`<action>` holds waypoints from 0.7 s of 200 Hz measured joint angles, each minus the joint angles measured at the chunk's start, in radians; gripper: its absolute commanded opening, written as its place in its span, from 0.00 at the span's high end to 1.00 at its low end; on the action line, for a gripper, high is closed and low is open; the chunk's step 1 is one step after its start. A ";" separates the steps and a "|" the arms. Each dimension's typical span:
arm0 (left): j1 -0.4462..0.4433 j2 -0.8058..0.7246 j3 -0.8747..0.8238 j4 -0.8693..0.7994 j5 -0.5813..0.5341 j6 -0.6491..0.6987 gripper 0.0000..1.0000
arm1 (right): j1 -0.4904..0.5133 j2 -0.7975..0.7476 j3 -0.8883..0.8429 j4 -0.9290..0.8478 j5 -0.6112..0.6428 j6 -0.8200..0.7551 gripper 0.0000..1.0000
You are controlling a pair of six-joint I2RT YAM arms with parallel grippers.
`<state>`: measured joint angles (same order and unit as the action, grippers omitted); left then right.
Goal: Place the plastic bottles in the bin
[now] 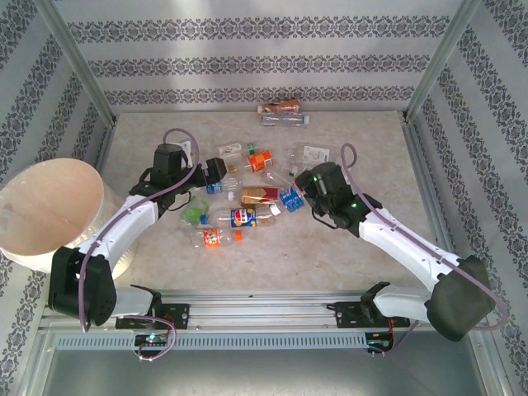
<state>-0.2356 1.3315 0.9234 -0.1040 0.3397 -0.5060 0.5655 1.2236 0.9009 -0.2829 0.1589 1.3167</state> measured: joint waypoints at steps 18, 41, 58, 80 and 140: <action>-0.028 0.005 0.000 0.015 0.058 0.029 0.00 | -0.019 0.031 0.078 0.064 -0.005 -0.136 0.54; -0.068 0.014 0.023 0.021 0.114 0.084 0.00 | -0.047 0.060 0.120 0.167 -0.046 -0.256 0.55; -0.092 0.022 0.060 0.021 0.147 0.138 0.00 | -0.071 0.097 0.150 0.220 -0.118 -0.326 0.54; -0.121 0.022 0.097 0.022 0.179 0.211 0.00 | -0.089 0.169 0.230 0.237 -0.224 -0.412 0.54; -0.137 0.068 0.225 -0.021 0.216 0.359 0.00 | -0.066 0.239 0.381 0.265 -0.389 -0.536 0.53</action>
<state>-0.3721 1.3991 1.1481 -0.1253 0.5556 -0.1471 0.4995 1.4628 1.2819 -0.0181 -0.2302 0.7807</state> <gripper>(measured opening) 0.996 0.587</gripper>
